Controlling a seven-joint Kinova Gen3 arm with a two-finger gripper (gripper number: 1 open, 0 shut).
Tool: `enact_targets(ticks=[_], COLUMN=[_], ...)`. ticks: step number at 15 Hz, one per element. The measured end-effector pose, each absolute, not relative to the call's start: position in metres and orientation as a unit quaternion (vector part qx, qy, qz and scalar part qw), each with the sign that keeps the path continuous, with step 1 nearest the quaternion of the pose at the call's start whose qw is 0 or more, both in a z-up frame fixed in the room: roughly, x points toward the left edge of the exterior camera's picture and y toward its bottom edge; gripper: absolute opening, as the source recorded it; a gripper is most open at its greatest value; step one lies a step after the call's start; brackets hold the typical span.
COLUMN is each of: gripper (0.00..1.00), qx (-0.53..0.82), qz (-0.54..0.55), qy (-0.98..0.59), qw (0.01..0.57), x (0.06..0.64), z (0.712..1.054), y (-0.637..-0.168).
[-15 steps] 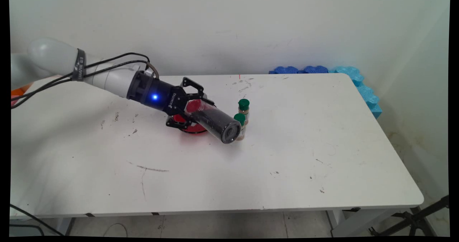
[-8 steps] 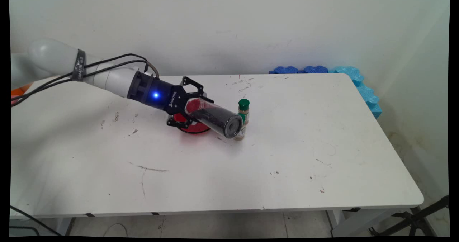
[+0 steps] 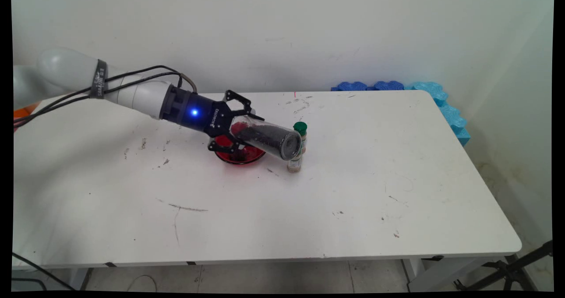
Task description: Pour the black seasoning powder in the red bowl
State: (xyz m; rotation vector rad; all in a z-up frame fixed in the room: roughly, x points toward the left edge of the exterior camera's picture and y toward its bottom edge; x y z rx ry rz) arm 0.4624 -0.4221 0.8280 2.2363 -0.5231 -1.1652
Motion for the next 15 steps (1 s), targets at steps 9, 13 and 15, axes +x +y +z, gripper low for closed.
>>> enact_targets(ticks=[9,13,15], gripper=[0.0,0.0,0.0], qx=[0.835,0.836,0.836], qz=[-0.434,-0.436,-0.437], qy=[-0.183,-0.169,-0.164], qw=[0.282,0.286,0.288], x=[0.463,0.463,0.463], z=[0.826,0.827,0.828], y=[-0.43,-0.435,-0.438])
